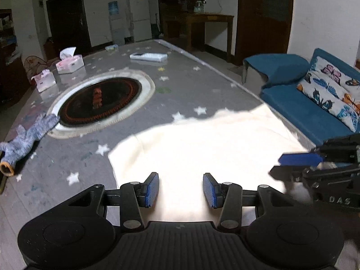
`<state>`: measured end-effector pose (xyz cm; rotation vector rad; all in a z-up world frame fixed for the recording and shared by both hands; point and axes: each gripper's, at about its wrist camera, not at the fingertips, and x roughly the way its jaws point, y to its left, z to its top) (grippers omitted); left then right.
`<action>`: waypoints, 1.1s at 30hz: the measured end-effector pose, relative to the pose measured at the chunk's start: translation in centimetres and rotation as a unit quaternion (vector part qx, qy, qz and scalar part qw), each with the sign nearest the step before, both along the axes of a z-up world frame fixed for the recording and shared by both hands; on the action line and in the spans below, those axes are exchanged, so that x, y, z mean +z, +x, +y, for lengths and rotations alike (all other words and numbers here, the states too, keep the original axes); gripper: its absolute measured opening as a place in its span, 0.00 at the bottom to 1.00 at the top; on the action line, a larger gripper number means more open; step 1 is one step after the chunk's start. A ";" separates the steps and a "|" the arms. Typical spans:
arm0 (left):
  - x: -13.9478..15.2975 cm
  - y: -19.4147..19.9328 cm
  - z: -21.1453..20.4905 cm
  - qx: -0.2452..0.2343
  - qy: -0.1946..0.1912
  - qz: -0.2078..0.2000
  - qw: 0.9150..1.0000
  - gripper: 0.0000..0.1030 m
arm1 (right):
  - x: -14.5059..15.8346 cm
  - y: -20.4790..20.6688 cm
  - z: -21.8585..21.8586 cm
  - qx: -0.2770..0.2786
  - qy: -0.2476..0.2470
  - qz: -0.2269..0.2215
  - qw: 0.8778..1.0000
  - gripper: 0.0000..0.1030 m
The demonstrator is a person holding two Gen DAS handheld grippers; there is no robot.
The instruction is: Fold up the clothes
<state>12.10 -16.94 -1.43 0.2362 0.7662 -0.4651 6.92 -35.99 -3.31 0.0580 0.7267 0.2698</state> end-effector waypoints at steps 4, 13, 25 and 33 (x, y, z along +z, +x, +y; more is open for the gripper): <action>-0.8 -0.7 0.1 0.003 0.002 0.000 1.000 0.46 | 0.2 -1.2 0.3 0.001 -0.017 -0.016 1.000 0.25; -1.0 -0.8 0.3 0.009 -0.003 0.002 1.000 0.48 | 0.1 -1.6 2.0 0.024 -0.031 -0.030 0.999 0.25; -0.5 -1.2 1.0 0.021 -0.024 0.005 0.999 0.53 | 0.7 -2.8 0.3 -0.012 -0.035 -0.035 0.999 0.26; -0.3 -2.0 1.1 0.024 -0.027 0.005 0.999 0.57 | -0.1 -2.9 -0.6 -0.033 -0.029 -0.020 0.999 0.29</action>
